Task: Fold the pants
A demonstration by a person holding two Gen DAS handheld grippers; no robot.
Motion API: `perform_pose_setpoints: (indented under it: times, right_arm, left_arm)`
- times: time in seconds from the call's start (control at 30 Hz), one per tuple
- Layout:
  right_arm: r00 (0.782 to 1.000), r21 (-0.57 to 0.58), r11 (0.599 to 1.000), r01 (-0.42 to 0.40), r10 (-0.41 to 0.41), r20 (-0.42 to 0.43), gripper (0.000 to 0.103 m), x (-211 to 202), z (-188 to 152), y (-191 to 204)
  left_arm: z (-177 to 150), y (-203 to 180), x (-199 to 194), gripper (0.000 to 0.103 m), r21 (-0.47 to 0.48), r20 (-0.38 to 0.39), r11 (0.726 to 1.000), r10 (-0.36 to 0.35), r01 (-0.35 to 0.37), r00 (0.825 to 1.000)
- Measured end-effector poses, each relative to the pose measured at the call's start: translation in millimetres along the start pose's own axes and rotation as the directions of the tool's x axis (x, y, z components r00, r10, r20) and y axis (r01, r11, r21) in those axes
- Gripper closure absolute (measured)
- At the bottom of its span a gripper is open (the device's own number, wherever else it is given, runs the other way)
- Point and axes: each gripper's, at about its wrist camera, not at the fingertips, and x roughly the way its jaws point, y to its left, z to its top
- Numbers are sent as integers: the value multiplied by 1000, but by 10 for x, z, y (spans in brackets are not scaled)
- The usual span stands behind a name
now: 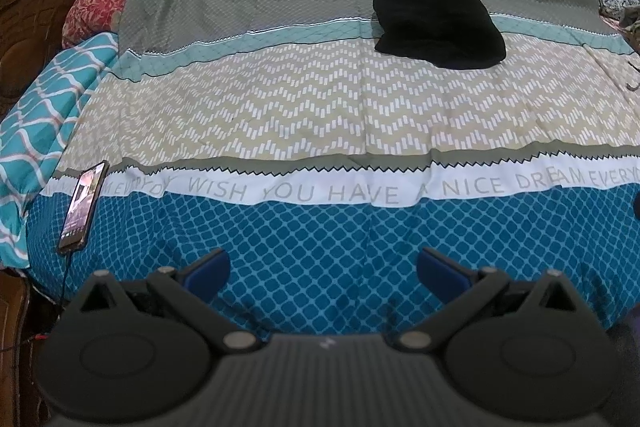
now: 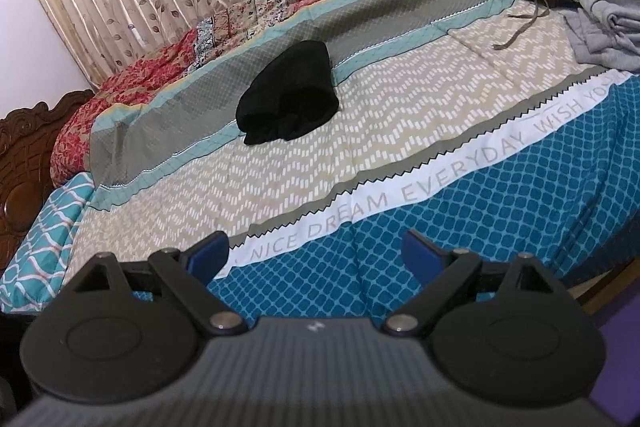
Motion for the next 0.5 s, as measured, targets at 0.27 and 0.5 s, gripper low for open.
perform_pose_setpoints:
  times: [0.27,0.5]
  right_arm:
    - [1000,6,1000,0,0,-3,8,2,3,-15]
    - [1000,13,1000,0,0,-2,8,8,-9,-13]
  left_arm:
    - [5,-3,12,0,9,0,1000,2,-2,1000]
    - [1,-2,25,0,11,-5,1000,3,-3,1000]
